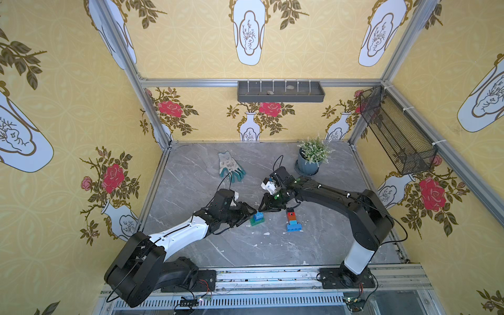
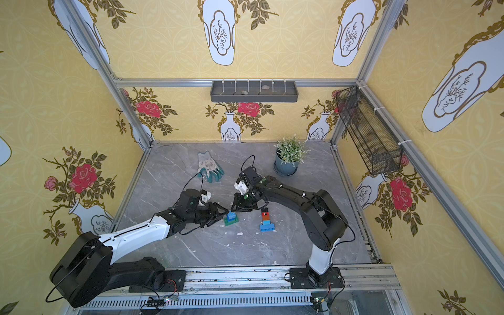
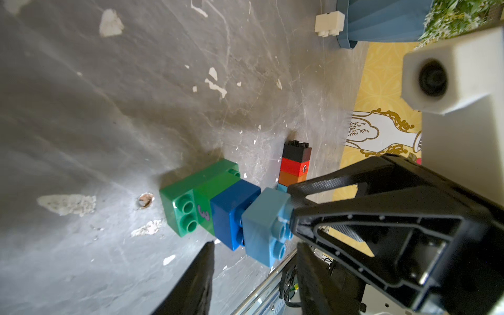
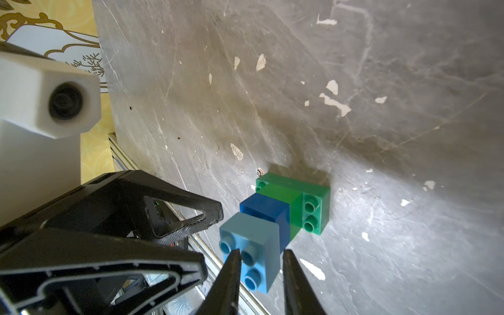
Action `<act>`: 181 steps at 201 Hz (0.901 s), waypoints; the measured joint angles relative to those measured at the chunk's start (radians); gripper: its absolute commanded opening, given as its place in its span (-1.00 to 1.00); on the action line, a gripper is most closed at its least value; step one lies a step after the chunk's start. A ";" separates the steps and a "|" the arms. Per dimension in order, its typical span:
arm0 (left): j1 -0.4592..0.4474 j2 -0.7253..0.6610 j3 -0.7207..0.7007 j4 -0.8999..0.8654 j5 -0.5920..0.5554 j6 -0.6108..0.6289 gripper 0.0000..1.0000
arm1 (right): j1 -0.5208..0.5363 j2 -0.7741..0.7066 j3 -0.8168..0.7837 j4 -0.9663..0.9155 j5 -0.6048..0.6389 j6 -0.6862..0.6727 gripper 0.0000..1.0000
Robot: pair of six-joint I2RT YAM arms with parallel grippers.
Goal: Assemble the number 1 with lego
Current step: Assemble the lego brick with the lego brick.
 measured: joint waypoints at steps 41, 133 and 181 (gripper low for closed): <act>0.000 0.017 0.000 0.017 0.015 0.000 -0.10 | 0.004 0.002 0.000 0.003 -0.011 0.000 -0.50; 0.000 0.042 -0.006 0.041 0.029 -0.005 -0.25 | 0.029 0.031 0.027 -0.006 -0.006 -0.008 -0.56; 0.002 0.060 -0.013 0.080 0.051 -0.008 -0.41 | 0.048 0.043 0.059 -0.047 0.041 -0.031 -0.58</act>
